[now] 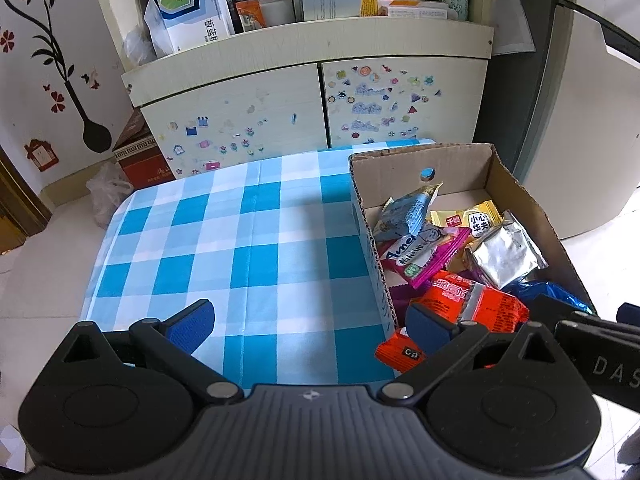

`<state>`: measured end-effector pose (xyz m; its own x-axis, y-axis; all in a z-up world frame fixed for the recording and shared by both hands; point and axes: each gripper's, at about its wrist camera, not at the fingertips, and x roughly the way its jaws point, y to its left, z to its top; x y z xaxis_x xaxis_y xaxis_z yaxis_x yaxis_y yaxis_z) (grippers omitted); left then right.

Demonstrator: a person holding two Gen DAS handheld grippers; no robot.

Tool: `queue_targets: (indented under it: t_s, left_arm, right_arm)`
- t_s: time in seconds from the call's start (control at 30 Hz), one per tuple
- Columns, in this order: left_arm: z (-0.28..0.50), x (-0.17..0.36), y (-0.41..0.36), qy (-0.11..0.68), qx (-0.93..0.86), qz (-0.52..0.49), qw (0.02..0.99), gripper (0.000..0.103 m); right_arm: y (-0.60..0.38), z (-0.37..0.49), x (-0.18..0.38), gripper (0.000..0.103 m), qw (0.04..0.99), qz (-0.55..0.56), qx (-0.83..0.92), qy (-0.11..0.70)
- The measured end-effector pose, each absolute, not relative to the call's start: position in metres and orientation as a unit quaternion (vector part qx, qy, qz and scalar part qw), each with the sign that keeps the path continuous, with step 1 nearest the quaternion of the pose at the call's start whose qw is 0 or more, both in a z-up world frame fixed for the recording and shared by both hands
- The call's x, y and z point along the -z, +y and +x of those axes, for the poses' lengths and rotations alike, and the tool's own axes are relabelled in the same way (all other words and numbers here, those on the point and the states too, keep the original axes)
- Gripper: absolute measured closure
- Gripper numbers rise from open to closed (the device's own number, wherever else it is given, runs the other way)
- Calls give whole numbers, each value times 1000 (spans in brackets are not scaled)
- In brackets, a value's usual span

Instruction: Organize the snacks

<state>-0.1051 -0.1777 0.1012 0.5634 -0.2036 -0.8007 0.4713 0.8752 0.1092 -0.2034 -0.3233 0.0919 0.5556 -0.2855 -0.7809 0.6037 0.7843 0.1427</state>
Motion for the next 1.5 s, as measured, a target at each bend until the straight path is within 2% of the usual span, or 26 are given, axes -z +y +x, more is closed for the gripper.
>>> queue_targets:
  t_s: [0.83, 1.5]
  left_arm:
    - [-101, -95, -163, 438, 179, 156, 867, 0]
    - [-90, -87, -119, 456, 173, 140, 862, 0]
  right_arm:
    - [-314, -194, -85, 9, 860, 190, 236, 410]
    - [-282, -174, -79, 9, 874, 152, 184, 423]
